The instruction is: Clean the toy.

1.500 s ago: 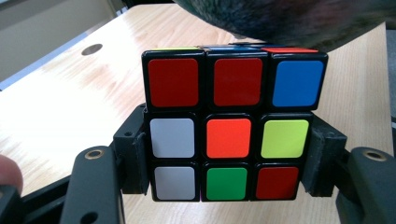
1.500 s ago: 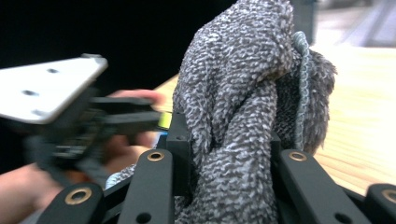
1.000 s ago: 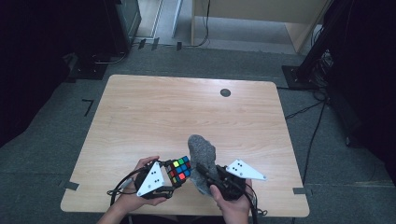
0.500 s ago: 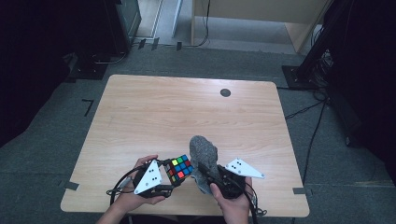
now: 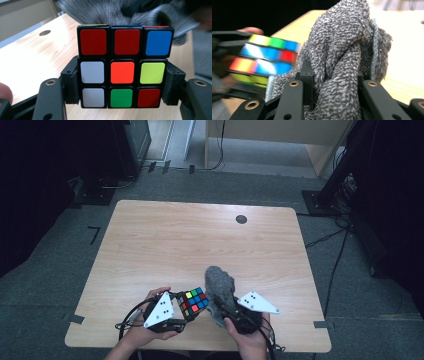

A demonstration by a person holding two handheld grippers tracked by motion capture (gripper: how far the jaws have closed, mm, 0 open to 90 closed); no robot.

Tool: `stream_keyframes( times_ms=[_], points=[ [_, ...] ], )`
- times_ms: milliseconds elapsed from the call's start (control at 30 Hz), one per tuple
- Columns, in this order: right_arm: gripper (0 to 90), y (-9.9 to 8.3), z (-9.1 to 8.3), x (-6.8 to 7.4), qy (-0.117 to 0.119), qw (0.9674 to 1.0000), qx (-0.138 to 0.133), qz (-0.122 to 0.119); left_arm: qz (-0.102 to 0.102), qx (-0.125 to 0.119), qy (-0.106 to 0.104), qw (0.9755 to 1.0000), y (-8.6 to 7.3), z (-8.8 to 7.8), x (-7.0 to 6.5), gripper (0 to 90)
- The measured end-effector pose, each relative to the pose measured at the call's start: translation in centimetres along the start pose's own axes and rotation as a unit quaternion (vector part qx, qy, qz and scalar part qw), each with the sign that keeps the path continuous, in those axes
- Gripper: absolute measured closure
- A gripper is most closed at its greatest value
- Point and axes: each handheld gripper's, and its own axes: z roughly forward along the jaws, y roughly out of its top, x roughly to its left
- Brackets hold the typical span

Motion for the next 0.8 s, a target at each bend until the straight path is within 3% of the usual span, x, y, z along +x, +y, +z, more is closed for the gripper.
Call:
stream_keyframes(
  times_ms=[67,133,233,267,333,367,400,433,500,600,667,733,800],
  points=[
    [67.7,0.1,-0.3,-0.2,0.011,0.9998,-0.01,0.016,0.012,0.013,0.011,0.9998,-0.1,0.2,-0.1,33.8],
    [67.6,0.5,-0.8,0.7,0.038,0.9988,-0.029,0.012,0.014,0.025,0.013,0.9995,-0.3,0.6,-0.3,33.8],
    [67.3,1.1,-1.1,3.1,0.093,0.9943,-0.047,-0.022,0.015,0.025,0.01,0.9995,-0.1,0.9,-0.7,33.8],
    [67.3,1.2,-1.1,3.9,0.1,0.9937,-0.042,-0.031,0.014,0.023,0.007,0.9996,0.0,0.9,-0.8,33.8],
    [67.3,0.9,-0.7,4.7,0.091,0.9944,-0.024,-0.048,0.006,0.017,-0.007,0.9998,0.4,0.7,-0.9,33.8],
    [66.8,0.7,-0.4,4.5,0.085,0.9949,-0.024,-0.049,0.004,0.022,-0.004,0.9997,0.5,0.7,-0.9,33.8],
    [66.8,0.6,-0.4,4.1,0.088,0.9954,-0.025,-0.027,0.004,0.024,-0.001,0.9997,0.5,0.7,-0.8,33.8],
    [66.9,0.5,-0.3,3.4,0.077,0.9968,-0.02,-0.014,0.001,0.024,0.0,0.9997,0.4,0.6,-0.7,33.8],
    [67.3,0.3,-0.2,2.0,0.03,0.9994,-0.008,-0.012,-0.003,0.022,-0.001,0.9998,0.3,0.5,-0.6,33.8],
    [67.5,0.0,-0.1,0.2,-0.01,0.9999,0.008,0.007,-0.01,0.014,-0.002,0.9999,0.3,0.5,-0.2,33.8],
    [67.5,0.1,-0.3,0.0,-0.004,0.9999,-0.002,0.013,-0.005,0.024,0.003,0.9997,0.2,0.7,-0.2,33.8],
    [67.4,0.5,-0.6,0.9,0.014,0.9998,-0.018,-0.001,-0.005,0.039,0.006,0.9992,-0.1,1.0,-0.2,33.8],
    [67.3,0.9,-0.9,2.1,0.036,0.9989,-0.027,-0.015,-0.018,0.042,-0.003,0.9989,0.0,1.3,-0.3,33.8]
  ],
)
